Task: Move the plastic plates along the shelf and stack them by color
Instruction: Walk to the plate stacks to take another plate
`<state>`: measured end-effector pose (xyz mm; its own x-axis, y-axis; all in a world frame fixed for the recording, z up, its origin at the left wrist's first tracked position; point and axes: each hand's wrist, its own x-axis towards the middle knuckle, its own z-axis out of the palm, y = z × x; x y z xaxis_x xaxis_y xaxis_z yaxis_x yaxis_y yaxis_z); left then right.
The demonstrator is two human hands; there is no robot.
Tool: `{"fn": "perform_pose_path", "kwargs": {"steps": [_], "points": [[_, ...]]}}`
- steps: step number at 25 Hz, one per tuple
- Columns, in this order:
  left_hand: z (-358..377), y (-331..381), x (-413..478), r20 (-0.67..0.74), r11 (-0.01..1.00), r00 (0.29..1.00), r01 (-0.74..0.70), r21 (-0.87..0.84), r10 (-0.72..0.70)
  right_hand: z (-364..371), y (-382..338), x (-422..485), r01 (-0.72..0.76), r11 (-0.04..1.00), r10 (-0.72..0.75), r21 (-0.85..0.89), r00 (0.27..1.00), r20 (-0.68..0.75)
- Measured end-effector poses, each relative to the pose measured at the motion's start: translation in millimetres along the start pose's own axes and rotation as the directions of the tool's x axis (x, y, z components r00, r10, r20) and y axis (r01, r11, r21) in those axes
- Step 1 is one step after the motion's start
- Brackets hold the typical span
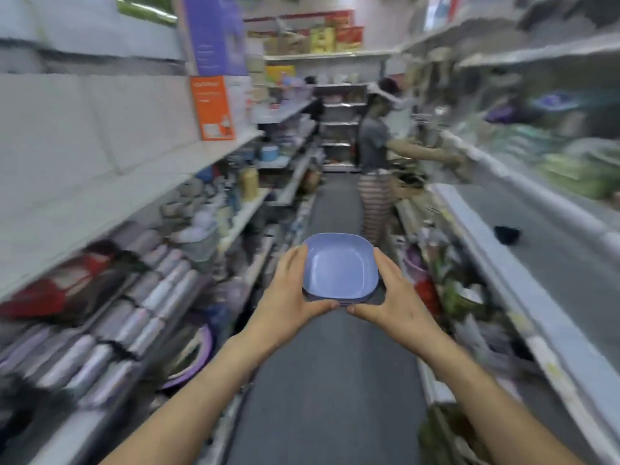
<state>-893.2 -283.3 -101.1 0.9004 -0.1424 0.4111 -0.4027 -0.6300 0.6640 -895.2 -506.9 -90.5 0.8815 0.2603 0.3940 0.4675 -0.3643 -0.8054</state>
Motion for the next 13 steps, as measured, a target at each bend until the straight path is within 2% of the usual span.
{"fn": "perform_pose_path", "kwargs": {"steps": [3, 6, 8, 13], "points": [[104.3, 47.0, 13.1, 0.179, 0.994, 0.979, -0.091, -0.057, 0.1, -81.9, 45.3, -73.5, -0.148, 0.988, 0.139, -0.047, 0.977, -0.162], [202.8, 102.7, 5.6, 0.359, 0.974, 0.906, -0.188, -0.129, 0.222, -148.2, 75.4, -163.0, -0.304, 0.953, 0.281, -0.011, 0.892, -0.355], [260.9, 138.1, -8.3, 0.461, 0.948, 0.831, -0.244, -0.202, 0.312, -178.9, 88.5, -225.1, -0.397, 0.918, 0.353, 0.007, 0.807, -0.473], [382.0, 219.3, -68.9, 0.653, 0.871, 0.576, -0.308, -0.383, 0.491, -219.8, 102.1, -376.2, -0.613, 0.788, 0.469, 0.062, 0.531, -0.706]]}}
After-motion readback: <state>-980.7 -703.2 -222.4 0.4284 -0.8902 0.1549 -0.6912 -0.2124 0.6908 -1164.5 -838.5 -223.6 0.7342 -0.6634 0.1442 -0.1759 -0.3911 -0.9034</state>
